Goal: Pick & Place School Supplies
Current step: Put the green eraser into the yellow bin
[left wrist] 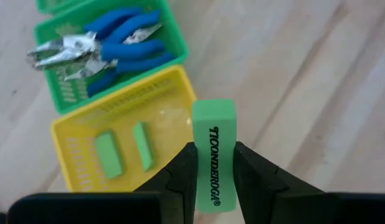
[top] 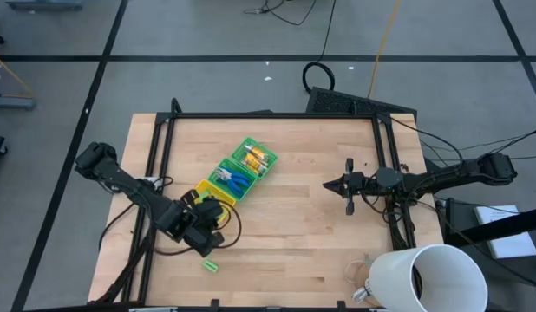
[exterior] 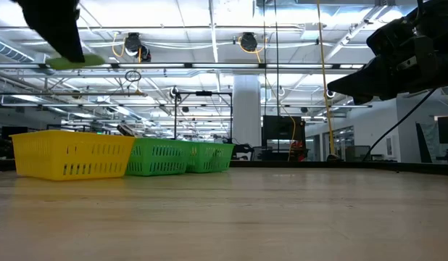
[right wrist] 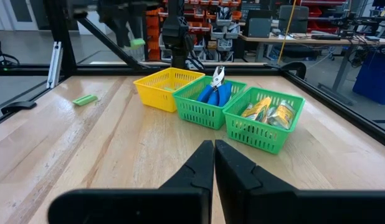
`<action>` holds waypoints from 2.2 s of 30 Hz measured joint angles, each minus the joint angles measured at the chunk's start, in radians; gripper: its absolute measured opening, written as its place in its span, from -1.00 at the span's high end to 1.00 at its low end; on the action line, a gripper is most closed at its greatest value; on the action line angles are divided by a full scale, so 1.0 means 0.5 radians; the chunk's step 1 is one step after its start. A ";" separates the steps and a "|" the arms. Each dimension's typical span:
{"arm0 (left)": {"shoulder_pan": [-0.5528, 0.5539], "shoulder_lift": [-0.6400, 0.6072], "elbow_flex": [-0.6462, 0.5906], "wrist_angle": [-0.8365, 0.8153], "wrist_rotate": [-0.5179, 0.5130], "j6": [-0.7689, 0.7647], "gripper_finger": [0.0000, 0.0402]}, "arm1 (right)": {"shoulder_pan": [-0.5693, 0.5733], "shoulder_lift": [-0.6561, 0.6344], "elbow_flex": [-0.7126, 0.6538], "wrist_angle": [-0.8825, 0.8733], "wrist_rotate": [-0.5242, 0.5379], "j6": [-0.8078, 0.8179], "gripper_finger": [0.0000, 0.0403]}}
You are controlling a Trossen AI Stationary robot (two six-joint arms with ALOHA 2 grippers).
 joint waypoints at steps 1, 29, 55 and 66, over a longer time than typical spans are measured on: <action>0.019 0.001 -0.024 0.000 0.016 0.002 0.56 | 0.000 -0.001 -0.001 0.000 0.000 0.000 0.96; 0.443 0.002 -0.680 0.704 0.391 0.213 0.56 | -0.001 -0.001 0.000 0.000 0.001 0.000 0.96; 0.547 0.002 -0.680 0.795 0.420 0.327 0.56 | -0.001 -0.001 -0.001 0.000 0.000 0.001 0.96; 0.547 0.001 -0.680 0.795 0.419 0.326 0.56 | 0.000 0.000 0.000 0.000 0.000 0.000 0.96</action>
